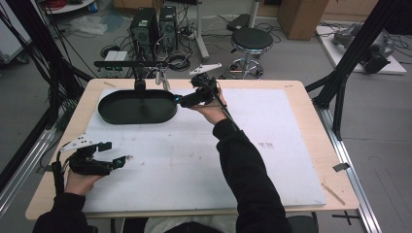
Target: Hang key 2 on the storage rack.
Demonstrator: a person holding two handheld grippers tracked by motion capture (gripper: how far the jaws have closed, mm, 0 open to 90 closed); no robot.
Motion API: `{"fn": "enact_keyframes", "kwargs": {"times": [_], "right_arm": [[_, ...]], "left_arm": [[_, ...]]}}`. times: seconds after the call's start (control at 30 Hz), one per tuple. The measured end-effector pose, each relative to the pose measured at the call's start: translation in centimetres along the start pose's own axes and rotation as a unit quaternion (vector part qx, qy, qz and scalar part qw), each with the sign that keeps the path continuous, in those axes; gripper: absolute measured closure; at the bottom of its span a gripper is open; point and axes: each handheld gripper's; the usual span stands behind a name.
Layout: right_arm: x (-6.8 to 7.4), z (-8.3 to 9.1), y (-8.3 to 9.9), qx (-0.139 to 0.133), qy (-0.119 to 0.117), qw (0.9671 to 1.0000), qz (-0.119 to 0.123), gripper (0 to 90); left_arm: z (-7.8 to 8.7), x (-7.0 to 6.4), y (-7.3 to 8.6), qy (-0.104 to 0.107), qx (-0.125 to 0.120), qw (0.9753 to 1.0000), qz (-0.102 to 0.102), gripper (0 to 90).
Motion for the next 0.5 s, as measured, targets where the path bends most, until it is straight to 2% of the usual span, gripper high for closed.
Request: {"fn": "enact_keyframes", "kwargs": {"times": [0.23,0.5], "right_arm": [[-0.5,1.4,2.4,0.004,0.004,1.0000,-0.006,0.7],[-0.5,2.4,4.8,0.007,0.003,0.9999,-0.011,0.7]], "left_arm": [[-0.1,-0.1,0.0,-0.001,0.004,1.0000,-0.003,6.0],[0.0,-0.1,0.0,-0.002,0.007,1.0000,-0.004,6.0]]}}
Point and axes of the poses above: each handheld gripper's, and its own axes: z roughly backward along the jaws, y roughly out of its underside, x roughly to its left, and after that the axes turned 3 degrees about x, right-handed
